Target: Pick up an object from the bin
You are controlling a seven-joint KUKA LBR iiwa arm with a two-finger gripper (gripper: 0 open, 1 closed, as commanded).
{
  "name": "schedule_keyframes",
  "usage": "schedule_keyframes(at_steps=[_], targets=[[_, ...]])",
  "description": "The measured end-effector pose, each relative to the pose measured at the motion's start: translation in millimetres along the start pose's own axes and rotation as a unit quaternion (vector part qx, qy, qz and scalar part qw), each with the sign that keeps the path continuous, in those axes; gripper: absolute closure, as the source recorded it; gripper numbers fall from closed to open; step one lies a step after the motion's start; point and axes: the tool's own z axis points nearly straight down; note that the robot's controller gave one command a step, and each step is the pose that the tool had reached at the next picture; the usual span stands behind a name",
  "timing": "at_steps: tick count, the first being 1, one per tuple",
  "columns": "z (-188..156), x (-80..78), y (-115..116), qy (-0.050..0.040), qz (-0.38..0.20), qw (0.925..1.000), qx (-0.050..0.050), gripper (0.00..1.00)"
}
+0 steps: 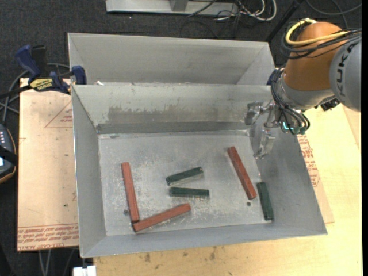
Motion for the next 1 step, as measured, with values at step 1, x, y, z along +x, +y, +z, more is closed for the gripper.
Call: schedule_keyframes(at_steps=[1], targets=[[84.3, 14.9, 16.1, -0.0036, -0.177, 0.9842, 0.001, 0.0]])
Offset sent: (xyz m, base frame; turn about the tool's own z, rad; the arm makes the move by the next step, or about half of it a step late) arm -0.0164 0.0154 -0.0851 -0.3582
